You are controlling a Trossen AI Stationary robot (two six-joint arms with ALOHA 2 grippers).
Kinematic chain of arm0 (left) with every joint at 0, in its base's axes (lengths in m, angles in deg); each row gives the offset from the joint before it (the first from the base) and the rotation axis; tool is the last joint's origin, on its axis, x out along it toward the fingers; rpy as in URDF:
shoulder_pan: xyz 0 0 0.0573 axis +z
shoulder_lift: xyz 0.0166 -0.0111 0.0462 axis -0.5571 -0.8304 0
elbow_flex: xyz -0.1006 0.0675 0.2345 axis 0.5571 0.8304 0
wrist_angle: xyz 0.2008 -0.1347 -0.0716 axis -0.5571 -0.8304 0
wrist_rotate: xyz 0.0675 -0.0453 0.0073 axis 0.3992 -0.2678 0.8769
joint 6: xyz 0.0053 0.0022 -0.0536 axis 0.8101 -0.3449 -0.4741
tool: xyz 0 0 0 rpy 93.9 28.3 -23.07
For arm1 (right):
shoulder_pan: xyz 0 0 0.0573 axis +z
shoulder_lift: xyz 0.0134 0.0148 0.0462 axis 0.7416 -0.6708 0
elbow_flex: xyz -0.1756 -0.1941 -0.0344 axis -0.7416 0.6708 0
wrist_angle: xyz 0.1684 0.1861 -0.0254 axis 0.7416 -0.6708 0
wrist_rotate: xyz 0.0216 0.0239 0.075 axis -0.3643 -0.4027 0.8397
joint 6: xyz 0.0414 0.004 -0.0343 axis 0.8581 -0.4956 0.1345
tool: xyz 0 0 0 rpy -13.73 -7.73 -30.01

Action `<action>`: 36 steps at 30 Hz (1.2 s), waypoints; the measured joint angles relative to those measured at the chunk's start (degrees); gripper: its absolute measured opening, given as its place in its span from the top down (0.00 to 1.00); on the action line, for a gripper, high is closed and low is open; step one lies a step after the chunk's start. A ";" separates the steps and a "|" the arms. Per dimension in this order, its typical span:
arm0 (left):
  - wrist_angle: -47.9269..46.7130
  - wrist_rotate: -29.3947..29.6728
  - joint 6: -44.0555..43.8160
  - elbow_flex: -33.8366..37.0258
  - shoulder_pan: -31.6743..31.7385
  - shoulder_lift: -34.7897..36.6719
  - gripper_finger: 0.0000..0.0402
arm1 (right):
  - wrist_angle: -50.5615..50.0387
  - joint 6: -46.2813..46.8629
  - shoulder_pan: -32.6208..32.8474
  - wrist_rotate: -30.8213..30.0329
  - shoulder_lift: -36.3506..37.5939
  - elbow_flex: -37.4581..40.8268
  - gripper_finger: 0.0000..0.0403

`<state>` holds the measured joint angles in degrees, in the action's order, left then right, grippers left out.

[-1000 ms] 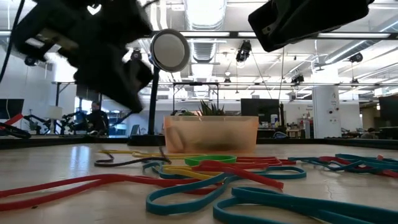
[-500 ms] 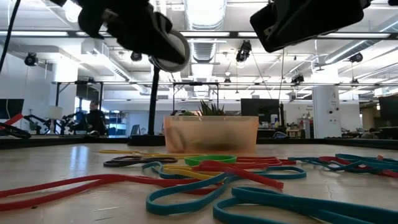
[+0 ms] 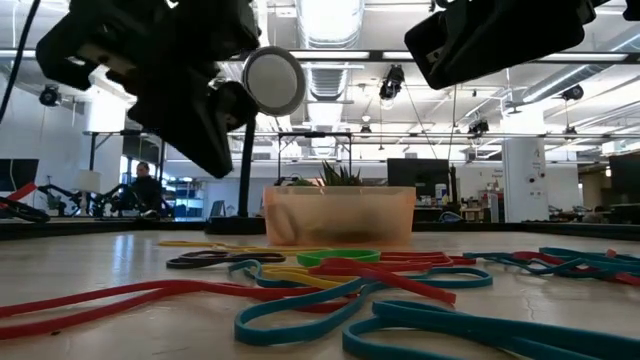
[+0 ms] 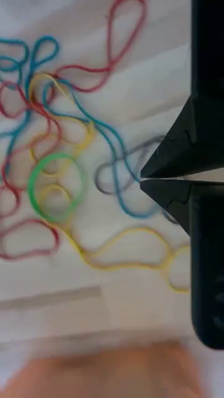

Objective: Pick and place rubber bands into bin
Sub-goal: Put the violet rubber band into the orange bin

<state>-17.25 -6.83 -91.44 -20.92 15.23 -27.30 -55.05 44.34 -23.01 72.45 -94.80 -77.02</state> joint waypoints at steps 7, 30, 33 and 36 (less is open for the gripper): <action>0.46 -3.94 0.05 -0.62 -0.77 -4.62 1.00 | 0.01 0.31 -0.02 -0.04 0.02 0.00 0.85; 2.54 -5.42 -1.57 -1.91 -1.69 -9.50 0.76 | -0.04 0.75 -0.02 -1.45 0.04 0.42 0.85; 2.42 -5.82 -1.66 -2.00 -1.80 -11.01 0.76 | -0.06 1.07 -0.02 -1.46 0.04 0.42 0.85; 2.77 -6.09 -3.04 -2.20 -1.80 -11.87 0.76 | -0.08 1.09 -0.02 -1.46 0.04 0.42 0.85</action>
<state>-14.48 -12.92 -94.48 -23.11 13.43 -39.17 -55.14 45.43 -23.03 70.99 -94.76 -76.61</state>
